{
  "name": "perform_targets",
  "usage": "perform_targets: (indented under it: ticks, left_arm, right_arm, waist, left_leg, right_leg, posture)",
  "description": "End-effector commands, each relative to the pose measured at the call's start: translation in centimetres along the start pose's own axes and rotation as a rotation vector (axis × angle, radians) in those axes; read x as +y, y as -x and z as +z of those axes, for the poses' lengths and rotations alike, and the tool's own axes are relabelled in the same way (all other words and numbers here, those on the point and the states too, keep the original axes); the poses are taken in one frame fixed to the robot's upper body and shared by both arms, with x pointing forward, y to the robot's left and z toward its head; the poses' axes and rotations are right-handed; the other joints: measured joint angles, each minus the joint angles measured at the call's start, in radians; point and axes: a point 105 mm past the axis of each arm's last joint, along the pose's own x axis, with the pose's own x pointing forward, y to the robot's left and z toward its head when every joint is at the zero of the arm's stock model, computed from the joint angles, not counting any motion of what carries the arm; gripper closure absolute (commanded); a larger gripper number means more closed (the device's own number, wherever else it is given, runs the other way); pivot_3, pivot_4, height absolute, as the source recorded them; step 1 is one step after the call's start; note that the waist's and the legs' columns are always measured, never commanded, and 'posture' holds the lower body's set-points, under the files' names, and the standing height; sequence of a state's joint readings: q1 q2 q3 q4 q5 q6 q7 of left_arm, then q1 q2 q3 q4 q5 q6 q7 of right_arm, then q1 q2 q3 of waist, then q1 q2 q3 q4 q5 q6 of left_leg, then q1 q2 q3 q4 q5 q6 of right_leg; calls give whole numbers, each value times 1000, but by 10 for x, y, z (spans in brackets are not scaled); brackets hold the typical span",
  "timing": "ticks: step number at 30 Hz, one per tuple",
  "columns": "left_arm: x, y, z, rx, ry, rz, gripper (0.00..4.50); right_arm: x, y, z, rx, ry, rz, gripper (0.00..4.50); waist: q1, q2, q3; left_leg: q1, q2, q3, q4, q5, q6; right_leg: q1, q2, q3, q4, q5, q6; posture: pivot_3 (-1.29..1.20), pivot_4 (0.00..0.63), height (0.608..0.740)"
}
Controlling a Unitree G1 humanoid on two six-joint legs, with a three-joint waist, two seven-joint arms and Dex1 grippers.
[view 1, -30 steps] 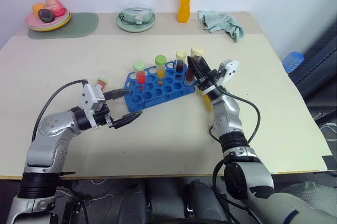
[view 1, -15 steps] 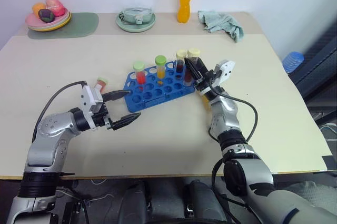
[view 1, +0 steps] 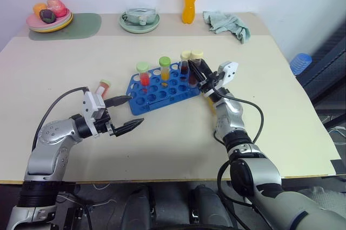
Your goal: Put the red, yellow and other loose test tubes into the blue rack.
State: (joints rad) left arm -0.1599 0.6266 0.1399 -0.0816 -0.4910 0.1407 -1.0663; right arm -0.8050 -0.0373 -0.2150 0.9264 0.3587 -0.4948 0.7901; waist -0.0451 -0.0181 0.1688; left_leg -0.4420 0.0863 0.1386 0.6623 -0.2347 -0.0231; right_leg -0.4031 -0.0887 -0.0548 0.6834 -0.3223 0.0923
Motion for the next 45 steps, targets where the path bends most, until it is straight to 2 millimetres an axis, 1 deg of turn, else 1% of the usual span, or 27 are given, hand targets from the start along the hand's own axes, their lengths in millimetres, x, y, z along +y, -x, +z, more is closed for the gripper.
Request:
perform_targets:
  ticks: [1,3,5,6,9,10,11,18,23,27,30,32,34,38,40,41,45]
  left_arm:
    - [2,3,13,-30,-53,8,0]
    - [2,3,13,-30,-54,8,0]
    - [2,2,13,-31,-53,6,0]
    - [2,2,13,-32,-53,6,0]
    - [3,0,13,-34,-52,5,0]
    - [3,0,13,-35,-52,4,0]
    - [3,-1,13,-36,-52,4,0]
    - [1,-5,13,-47,-46,1,0]
    - [0,-8,15,-53,-47,-1,0]
    - [1,-10,14,-56,-42,-2,0]
    - [1,-11,13,-57,-40,-4,0]
    - [1,-13,12,-58,-38,-8,0]
    - [2,-15,12,-63,-37,-15,0]
    - [3,-18,11,-69,-38,-29,0]
    - [5,-20,9,-71,-38,-35,0]
    - [5,-21,7,-72,-37,-37,0]
    - [5,-23,4,-76,-35,-47,0]
  right_arm:
    - [-6,0,8,-28,11,-9,3718]
    - [-6,1,9,-31,10,-7,3718]
    - [-7,2,10,-34,10,-3,2648]
    - [-7,2,10,-35,10,-1,2245]
    - [-7,2,11,-39,14,8,710]
    - [-7,2,12,-40,20,10,290]
    - [-7,2,13,-42,32,9,13]
    - [-6,3,24,-64,104,30,13]
    - [-9,5,38,-54,171,44,13]
    - [-13,6,64,-57,290,21,13]
    - [-9,8,79,-48,338,41,13]
    - [-6,9,94,-38,347,54,13]
    - [2,11,104,7,326,108,13]
    - [-12,21,113,223,384,-60,13]
    - [-20,30,109,404,357,-113,13]
    - [-21,35,105,488,312,-114,13]
    - [-27,52,94,715,219,-152,13]
  waist:
    - [0,0,0]
    - [0,0,0]
    - [0,0,0]
    - [0,0,0]
    - [-1,0,0]
    - [-1,0,0]
    - [-1,0,0]
    - [0,0,0]
    - [1,1,0]
    - [2,1,0]
    - [1,1,0]
    - [2,1,1]
    - [3,1,1]
    - [6,1,1]
    - [5,1,1]
    - [5,1,1]
    - [3,1,1]
  left_leg:
    - [0,0,0,0,0,0]
    - [0,0,0,0,0,0]
    - [0,0,0,0,0,0]
    - [0,0,0,0,0,0]
    - [0,0,0,0,0,0]
    - [0,0,0,0,0,0]
    - [0,0,0,0,0,0]
    - [0,0,0,0,0,0]
    - [0,0,0,0,0,0]
    - [0,0,-1,0,0,0]
    - [0,0,-1,0,0,0]
    - [0,0,-1,0,0,0]
    - [0,0,-1,0,0,0]
    - [-1,0,-2,0,0,0]
    - [-1,0,-2,0,0,0]
    - [-1,0,-2,0,0,0]
    - [-1,0,-2,-1,-1,1]
  right_leg:
    - [0,0,0,0,0,0]
    - [0,0,0,0,0,0]
    - [0,0,0,0,0,0]
    - [0,0,0,0,0,0]
    - [0,0,0,0,0,0]
    - [0,0,0,0,0,0]
    - [0,0,0,0,0,0]
    - [0,0,0,0,0,0]
    - [0,0,0,0,0,0]
    - [0,0,0,0,0,0]
    - [0,0,0,0,0,0]
    - [0,0,0,0,0,0]
    - [0,0,0,0,0,0]
    - [0,0,0,-1,0,0]
    - [0,0,0,-1,0,0]
    - [-1,-1,0,-1,0,0]
    - [-1,0,0,-1,0,0]
  posture:
    - [0,150,740]
    - [0,150,740]
    - [0,150,740]
    - [0,150,740]
    - [0,150,740]
    - [0,150,740]
    - [0,150,740]
    - [0,150,740]
    - [0,150,740]
    - [0,150,740]
    - [0,150,740]
    - [0,150,740]
    - [0,150,740]
    - [0,150,740]
    - [0,150,740]
    - [0,150,740]
    - [0,150,740]
